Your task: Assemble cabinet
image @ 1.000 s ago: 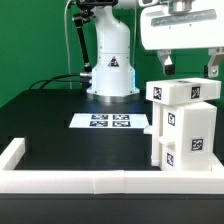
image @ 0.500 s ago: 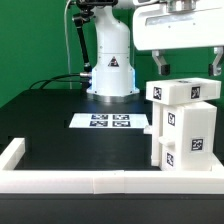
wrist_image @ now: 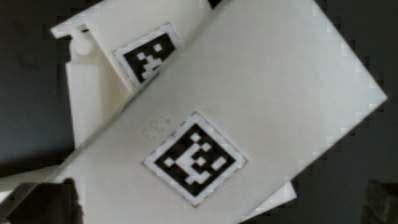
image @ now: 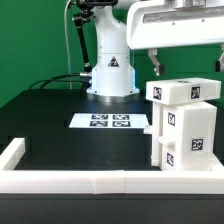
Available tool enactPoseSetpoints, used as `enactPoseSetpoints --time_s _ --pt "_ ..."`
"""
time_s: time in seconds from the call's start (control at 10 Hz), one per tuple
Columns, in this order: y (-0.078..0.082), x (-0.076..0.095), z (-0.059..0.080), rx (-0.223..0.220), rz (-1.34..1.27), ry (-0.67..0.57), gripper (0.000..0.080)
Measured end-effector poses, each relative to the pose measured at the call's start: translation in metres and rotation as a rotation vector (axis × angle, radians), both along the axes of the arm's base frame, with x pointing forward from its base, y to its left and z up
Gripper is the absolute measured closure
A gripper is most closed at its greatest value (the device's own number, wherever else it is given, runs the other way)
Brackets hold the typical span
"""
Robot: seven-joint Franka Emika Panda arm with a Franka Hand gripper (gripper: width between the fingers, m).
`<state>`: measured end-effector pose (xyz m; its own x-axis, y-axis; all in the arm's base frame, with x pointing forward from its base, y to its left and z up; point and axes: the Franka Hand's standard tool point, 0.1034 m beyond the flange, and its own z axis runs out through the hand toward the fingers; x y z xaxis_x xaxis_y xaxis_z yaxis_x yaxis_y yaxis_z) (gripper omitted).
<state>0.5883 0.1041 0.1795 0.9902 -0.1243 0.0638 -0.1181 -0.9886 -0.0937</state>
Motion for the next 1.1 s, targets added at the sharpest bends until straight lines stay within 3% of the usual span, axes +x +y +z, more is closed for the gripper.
enactPoseSetpoints --time_s 0.2,0.6,1.1 --pt "-0.0001 0.0 0.0 -0.008 0.101 -0.009 0.0002" --pt "-0.0013 0.0039 0.0016 -0.092 0.637 -0.054 0.0002" --pt "-0.0062 0.0077 0.0017 -0.135 0.993 -0.093 0.0002"
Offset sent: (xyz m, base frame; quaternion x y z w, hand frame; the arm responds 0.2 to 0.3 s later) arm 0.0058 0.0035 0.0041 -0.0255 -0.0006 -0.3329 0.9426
